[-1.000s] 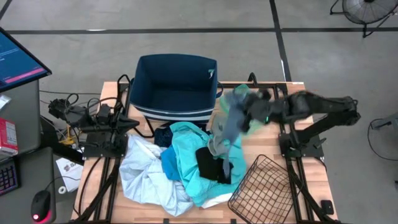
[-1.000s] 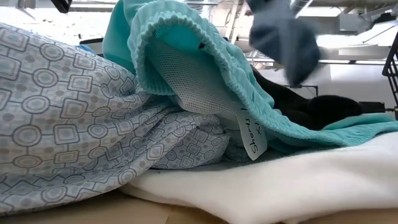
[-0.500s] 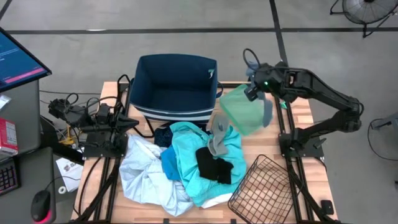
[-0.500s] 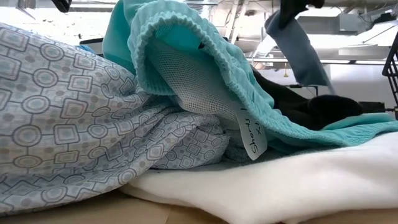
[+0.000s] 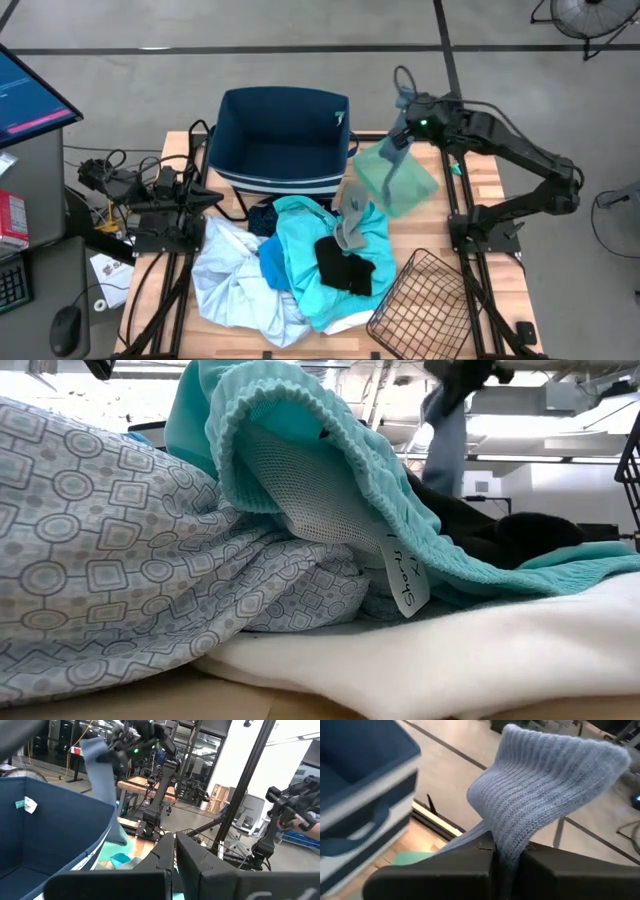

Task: Pick & Place Cloths
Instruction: Put the blue sock into the green bin

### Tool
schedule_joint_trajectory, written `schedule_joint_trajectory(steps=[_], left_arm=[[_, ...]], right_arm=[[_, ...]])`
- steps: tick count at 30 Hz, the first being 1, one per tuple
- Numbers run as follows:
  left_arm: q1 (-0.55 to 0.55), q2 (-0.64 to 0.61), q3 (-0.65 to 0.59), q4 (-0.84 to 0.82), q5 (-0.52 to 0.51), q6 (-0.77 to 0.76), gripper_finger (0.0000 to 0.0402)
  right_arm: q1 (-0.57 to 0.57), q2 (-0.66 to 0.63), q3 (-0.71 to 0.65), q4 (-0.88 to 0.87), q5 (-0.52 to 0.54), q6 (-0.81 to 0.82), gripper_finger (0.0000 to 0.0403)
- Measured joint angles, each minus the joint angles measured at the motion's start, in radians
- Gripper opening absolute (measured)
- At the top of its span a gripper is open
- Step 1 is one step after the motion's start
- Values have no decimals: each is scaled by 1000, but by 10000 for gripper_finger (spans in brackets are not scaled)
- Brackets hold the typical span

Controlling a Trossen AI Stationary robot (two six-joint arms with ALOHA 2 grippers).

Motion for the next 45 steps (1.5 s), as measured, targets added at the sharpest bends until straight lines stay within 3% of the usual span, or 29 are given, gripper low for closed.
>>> schedule_joint_trajectory(steps=[11, 25, 32, 39, 45], left_arm=[[0, 0, 0, 7, 0, 0, 1], [0, 0, 0, 16, 0, 1, 1], [0, 0, 0, 17, -6, 1, 1], [0, 0, 0, 19, -19, 1, 1], [0, 0, 0, 24, -19, 0, 1]], right_arm=[[-26, -3, -279, 78, -10, 85, 0], [-6, 1, -568, 161, -262, 191, 0], [-78, 1, -629, 185, -399, 221, 0], [-114, 1, -637, 184, -458, 309, 1], [-103, 1, -634, 147, -485, 317, 47]])
